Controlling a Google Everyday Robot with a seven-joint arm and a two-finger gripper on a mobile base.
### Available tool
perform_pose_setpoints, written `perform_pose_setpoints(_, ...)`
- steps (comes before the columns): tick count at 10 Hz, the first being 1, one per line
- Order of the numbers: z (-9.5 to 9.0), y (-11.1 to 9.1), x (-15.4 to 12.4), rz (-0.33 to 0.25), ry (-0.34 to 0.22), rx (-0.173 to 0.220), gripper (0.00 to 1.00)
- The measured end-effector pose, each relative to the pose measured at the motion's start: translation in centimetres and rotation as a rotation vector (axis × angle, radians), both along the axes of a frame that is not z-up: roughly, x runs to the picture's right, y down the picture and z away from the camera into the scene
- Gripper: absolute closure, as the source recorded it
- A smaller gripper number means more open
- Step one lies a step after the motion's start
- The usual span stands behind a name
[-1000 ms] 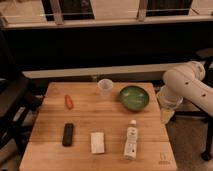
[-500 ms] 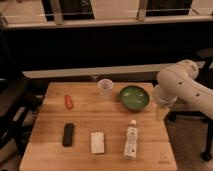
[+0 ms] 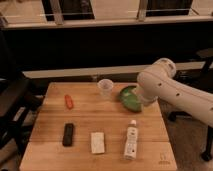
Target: Place the pepper in the ceramic bowl
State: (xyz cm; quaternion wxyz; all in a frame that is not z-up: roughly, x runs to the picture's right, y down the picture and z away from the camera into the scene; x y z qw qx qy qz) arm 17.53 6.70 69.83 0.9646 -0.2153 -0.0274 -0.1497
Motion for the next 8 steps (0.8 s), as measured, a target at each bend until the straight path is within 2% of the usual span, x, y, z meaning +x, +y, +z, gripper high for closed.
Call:
perform_pose_setpoints(4, 1.7, -1.7, -5.9, -0.166, -0.100, 0.026, 0.20)
perform_pose_setpoints(7, 2.4, -2.6, -7.0, -0.210, -0.139, 0.034, 0.20)
perform_pose_setpoints(8, 2.9, -3.0, -8.4, -0.233, -0.163, 0.022, 0.20)
